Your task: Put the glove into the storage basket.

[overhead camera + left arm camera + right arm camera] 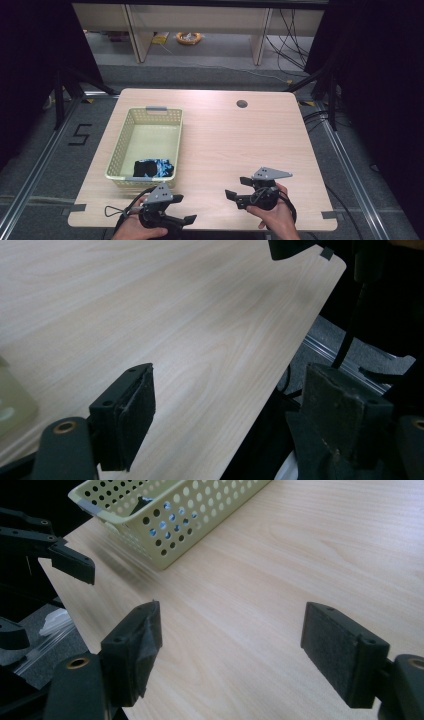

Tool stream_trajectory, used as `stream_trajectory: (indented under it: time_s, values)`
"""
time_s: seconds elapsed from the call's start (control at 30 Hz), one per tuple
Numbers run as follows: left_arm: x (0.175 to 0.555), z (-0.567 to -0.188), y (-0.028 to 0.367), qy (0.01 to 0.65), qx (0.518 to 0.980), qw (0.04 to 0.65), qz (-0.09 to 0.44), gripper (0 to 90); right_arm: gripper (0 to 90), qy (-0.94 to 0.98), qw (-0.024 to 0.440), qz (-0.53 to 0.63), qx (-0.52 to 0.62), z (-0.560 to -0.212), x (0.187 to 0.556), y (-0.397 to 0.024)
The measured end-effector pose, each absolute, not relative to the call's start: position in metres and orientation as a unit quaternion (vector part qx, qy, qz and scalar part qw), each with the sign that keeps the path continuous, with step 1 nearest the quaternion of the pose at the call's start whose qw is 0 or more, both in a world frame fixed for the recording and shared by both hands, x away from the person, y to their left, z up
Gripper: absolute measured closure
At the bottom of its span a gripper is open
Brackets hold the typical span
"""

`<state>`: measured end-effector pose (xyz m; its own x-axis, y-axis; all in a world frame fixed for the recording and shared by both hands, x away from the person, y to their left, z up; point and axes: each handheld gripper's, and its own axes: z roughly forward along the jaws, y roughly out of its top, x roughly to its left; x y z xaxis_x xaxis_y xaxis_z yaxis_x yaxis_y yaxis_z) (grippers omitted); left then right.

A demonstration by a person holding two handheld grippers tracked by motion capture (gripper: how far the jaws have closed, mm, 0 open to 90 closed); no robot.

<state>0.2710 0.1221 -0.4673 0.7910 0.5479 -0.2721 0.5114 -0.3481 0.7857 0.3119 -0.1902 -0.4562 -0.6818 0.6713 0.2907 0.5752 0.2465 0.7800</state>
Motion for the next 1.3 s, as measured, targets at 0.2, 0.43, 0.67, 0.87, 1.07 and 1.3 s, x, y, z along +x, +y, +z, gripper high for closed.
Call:
stream_trajectory:
  time_s: [0.2, 0.43, 0.67, 0.87, 1.07, 1.3]
  values:
    - [0.271, -0.480, 0.125, 0.326, 0.827, 0.458, 0.018, 21.1, 24.6, 0.791, 0.049, 0.465, 0.394, -0.463, 0.305, -0.191]
    - [0.270, -0.486, 0.133, 0.335, 0.823, 0.457, 0.031, 21.1, 24.6, 0.795, 0.045, 0.464, 0.388, -0.470, 0.298, -0.192]
    - [0.268, -0.493, 0.139, 0.338, 0.825, 0.452, 0.042, 21.0, 23.3, 0.800, 0.054, 0.453, 0.390, -0.478, 0.288, -0.192]
    - [0.263, -0.501, 0.144, 0.342, 0.823, 0.452, 0.041, 20.7, 22.2, 0.800, 0.046, 0.448, 0.396, -0.483, 0.278, -0.193]
    - [0.261, -0.504, 0.149, 0.339, 0.833, 0.435, 0.051, 20.4, 21.2, 0.811, 0.063, 0.451, 0.367, -0.491, 0.274, -0.194]
    - [0.259, -0.506, 0.149, 0.340, 0.828, 0.441, 0.067, 20.4, 20.4, 0.818, 0.065, 0.431, 0.376, -0.492, 0.270, -0.197]
